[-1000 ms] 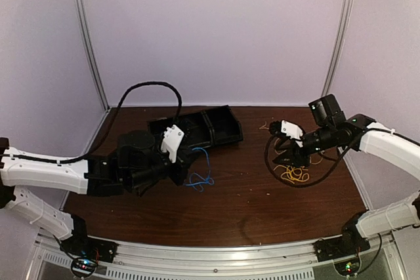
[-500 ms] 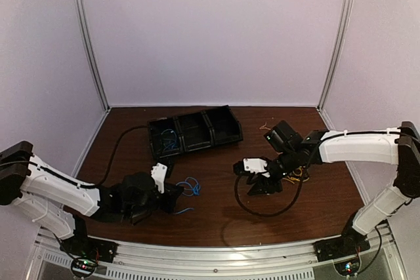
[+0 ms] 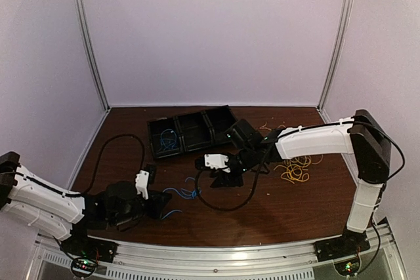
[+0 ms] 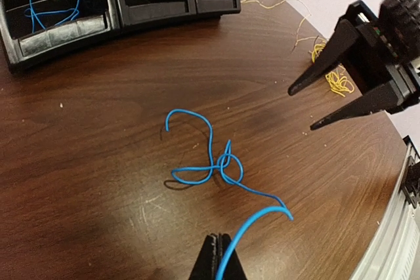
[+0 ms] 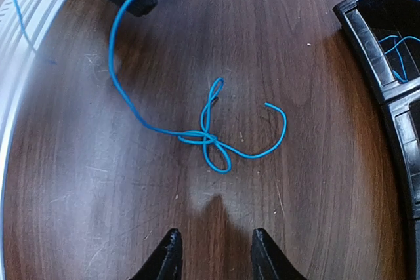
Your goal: Untangle the cables
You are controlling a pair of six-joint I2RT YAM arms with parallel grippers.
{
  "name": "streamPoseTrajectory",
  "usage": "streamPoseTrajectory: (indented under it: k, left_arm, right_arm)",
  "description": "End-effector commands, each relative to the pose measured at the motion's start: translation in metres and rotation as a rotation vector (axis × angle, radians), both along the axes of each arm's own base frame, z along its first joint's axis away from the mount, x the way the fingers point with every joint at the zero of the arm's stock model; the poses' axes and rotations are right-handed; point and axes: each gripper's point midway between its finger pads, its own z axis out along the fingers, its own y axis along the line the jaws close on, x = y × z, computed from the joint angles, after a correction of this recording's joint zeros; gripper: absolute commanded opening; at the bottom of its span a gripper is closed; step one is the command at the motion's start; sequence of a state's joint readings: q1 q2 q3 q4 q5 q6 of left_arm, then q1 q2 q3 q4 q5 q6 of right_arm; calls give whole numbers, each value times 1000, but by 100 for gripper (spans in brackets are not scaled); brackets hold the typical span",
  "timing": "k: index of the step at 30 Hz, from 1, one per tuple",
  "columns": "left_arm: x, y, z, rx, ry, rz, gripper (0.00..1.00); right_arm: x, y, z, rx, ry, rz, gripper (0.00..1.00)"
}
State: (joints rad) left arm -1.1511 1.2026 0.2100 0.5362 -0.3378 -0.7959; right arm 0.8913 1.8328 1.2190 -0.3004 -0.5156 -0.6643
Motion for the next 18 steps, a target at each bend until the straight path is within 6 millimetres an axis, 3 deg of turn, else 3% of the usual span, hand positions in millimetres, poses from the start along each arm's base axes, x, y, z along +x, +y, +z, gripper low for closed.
streamPoseTrajectory:
  k: [1,10,18]
  left_arm:
    - [-8,13,-13,19,35,-3,0]
    - [-11,21,-31,58,72,10,0]
    - [-14,25,-48,108,102,13,0]
  right_arm:
    - [-1,25,-4,33,65,31,38]
    - [-26,48,-20,37,152,127,38]
    - [-19,55,-37,-14,42,90,31]
